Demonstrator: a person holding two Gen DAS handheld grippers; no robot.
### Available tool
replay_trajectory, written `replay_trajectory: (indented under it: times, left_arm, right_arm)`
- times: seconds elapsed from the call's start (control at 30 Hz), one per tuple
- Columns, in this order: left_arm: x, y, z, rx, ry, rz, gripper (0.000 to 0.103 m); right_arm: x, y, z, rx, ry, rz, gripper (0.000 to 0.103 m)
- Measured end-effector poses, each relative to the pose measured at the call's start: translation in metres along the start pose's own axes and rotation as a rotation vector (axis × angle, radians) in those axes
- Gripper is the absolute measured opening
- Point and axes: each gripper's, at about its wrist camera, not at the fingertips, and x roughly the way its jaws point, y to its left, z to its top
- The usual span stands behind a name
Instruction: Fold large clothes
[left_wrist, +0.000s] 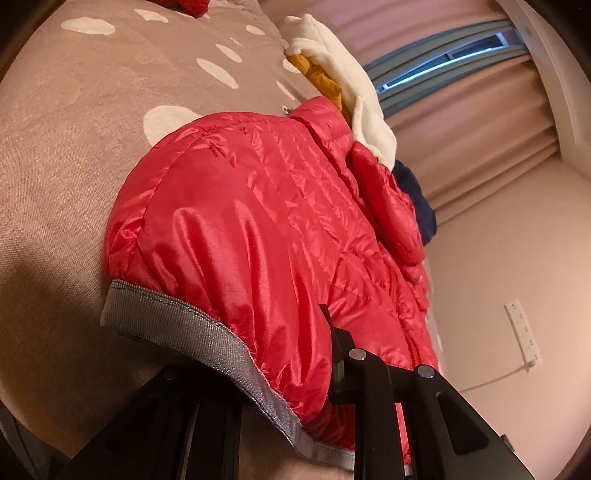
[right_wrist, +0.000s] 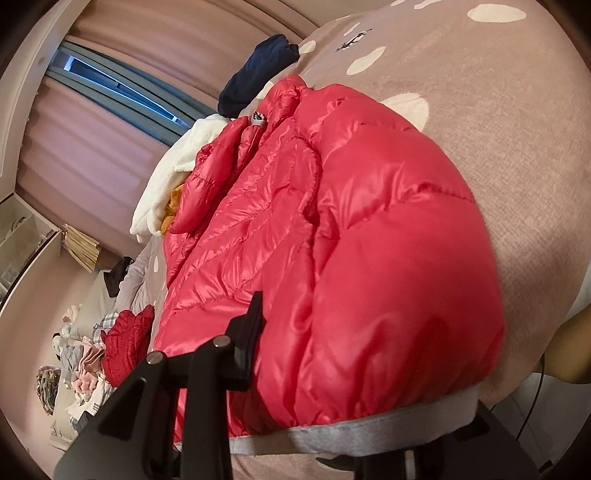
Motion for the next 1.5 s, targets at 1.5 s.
replay_trajectory:
  times: [1.5]
  left_arm:
    - [-0.037,-0.065,-0.004,0.330,-0.198,0.158,0.018]
  right_arm:
    - [-0.032,0.039,0.020,-0.252,-0.034,0.013,0.012]
